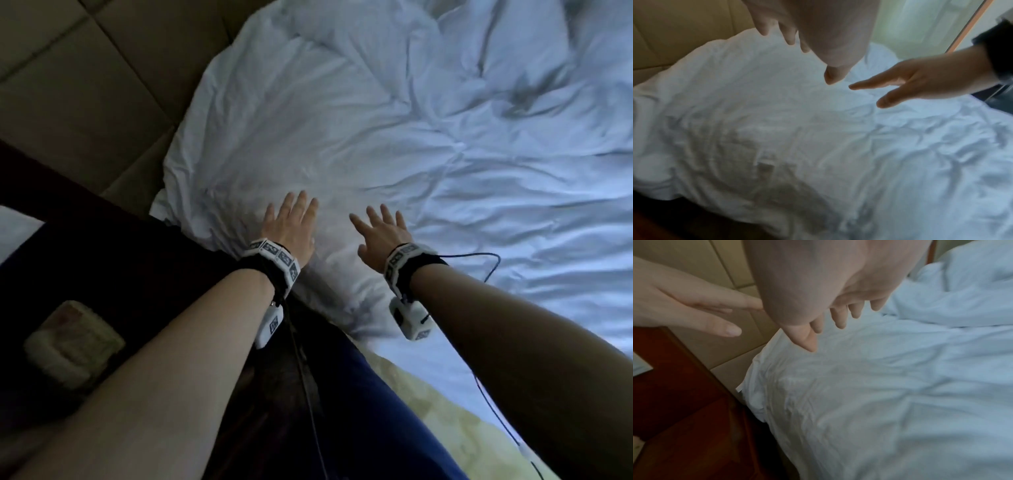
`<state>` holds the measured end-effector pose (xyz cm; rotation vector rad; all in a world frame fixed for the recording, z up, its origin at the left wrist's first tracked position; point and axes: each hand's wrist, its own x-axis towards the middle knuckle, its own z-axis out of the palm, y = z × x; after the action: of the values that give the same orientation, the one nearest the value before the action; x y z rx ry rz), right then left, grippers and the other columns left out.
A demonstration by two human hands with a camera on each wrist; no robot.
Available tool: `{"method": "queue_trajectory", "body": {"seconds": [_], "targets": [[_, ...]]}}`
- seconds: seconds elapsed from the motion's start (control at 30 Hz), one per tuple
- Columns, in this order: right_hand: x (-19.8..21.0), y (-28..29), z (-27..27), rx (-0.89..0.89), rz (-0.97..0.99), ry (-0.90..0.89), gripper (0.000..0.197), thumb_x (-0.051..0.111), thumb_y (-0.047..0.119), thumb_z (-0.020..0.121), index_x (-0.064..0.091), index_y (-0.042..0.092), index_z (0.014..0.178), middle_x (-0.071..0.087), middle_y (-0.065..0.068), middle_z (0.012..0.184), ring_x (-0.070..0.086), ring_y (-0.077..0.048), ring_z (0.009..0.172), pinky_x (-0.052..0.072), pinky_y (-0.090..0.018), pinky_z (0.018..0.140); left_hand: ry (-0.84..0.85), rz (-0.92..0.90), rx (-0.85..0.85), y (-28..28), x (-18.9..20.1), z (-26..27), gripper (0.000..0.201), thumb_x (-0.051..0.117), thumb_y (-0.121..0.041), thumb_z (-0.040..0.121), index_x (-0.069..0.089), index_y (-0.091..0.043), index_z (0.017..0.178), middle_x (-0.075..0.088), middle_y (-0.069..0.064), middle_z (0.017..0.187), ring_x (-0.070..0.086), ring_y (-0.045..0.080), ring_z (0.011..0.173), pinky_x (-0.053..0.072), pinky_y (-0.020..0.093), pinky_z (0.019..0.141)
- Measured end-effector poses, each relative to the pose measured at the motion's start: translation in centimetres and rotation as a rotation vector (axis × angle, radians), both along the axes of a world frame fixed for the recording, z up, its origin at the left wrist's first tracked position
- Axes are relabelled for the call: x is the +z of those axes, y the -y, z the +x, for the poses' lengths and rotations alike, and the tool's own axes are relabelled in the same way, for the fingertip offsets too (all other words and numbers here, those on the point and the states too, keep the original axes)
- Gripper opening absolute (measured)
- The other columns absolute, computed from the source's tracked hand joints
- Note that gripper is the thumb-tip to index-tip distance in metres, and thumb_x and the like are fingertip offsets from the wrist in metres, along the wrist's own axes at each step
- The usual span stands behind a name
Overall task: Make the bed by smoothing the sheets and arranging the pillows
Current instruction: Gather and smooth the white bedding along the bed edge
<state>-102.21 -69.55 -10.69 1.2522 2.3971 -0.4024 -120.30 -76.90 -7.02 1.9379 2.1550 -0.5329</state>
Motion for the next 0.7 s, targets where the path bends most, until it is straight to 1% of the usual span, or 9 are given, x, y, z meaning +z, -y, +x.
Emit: {"method": "queue_trajectory", "body": {"seconds": [0.07, 0.2, 0.3, 0.43, 0.57, 0.7], "targets": [[2.5, 2.6, 5.9, -0.043, 0.002, -0.008, 0.071, 0.042, 0.037, 0.097, 0.001, 0.032, 0.155, 0.002, -0.007, 0.163, -0.003, -0.034, 0.149, 0.004, -0.055, 0.119, 0.007, 0.016, -0.025, 1.3, 1.9, 5.6, 0.073, 0.039, -0.040, 0.099, -0.003, -0.020, 0.155, -0.006, 0.003, 0.164, -0.002, 0.025, 0.150, 0.011, 0.050, 0.119], [6.9, 7.2, 16.4, -0.147, -0.043, -0.014, 0.072, 0.042, 0.037, 0.097, -0.001, 0.033, 0.155, 0.003, -0.006, 0.163, -0.002, -0.033, 0.149, 0.004, -0.056, 0.119, 0.042, -0.018, -0.055, 3.8, 5.9, 15.5, 0.073, 0.038, -0.039, 0.100, -0.006, -0.022, 0.155, -0.009, 0.001, 0.163, -0.004, 0.024, 0.150, 0.008, 0.050, 0.120], [9.5, 8.2, 22.8, -0.207, -0.022, -0.045, 0.072, 0.042, 0.038, 0.097, 0.000, 0.033, 0.155, 0.006, -0.005, 0.163, 0.001, -0.033, 0.149, 0.006, -0.057, 0.118, 0.035, -0.011, -0.084, 4.2, 8.9, 21.7, 0.073, 0.038, -0.038, 0.101, -0.007, -0.021, 0.155, -0.008, 0.001, 0.163, -0.003, 0.024, 0.150, 0.008, 0.049, 0.120], [11.4, 7.7, 30.5, -0.222, 0.007, -0.087, 0.071, 0.042, 0.037, 0.097, 0.001, 0.033, 0.155, 0.011, -0.004, 0.162, 0.004, -0.033, 0.149, 0.008, -0.058, 0.118, 0.007, -0.004, -0.094, 4.3, 11.9, 29.7, 0.072, 0.037, -0.037, 0.102, -0.006, -0.019, 0.156, -0.008, 0.002, 0.163, -0.003, 0.024, 0.150, 0.008, 0.048, 0.121], [11.2, 6.2, 37.9, -0.160, 0.012, -0.137, 0.071, 0.042, 0.036, 0.096, 0.001, 0.033, 0.155, 0.014, -0.003, 0.162, 0.004, -0.032, 0.149, 0.007, -0.057, 0.118, -0.002, 0.018, -0.039, 4.5, 11.6, 38.5, 0.072, 0.039, -0.034, 0.100, -0.004, -0.020, 0.156, -0.007, 0.000, 0.164, -0.003, 0.023, 0.150, 0.006, 0.047, 0.121], [9.8, 5.4, 47.1, -0.025, -0.056, -0.122, 0.071, 0.042, 0.036, 0.099, -0.002, 0.033, 0.155, 0.009, -0.001, 0.163, 0.000, -0.031, 0.149, 0.003, -0.054, 0.119, -0.042, -0.043, 0.075, 5.5, 9.5, 48.3, 0.070, 0.033, -0.035, 0.102, -0.011, -0.020, 0.155, -0.015, 0.000, 0.162, -0.009, 0.022, 0.150, 0.003, 0.046, 0.121]]}}
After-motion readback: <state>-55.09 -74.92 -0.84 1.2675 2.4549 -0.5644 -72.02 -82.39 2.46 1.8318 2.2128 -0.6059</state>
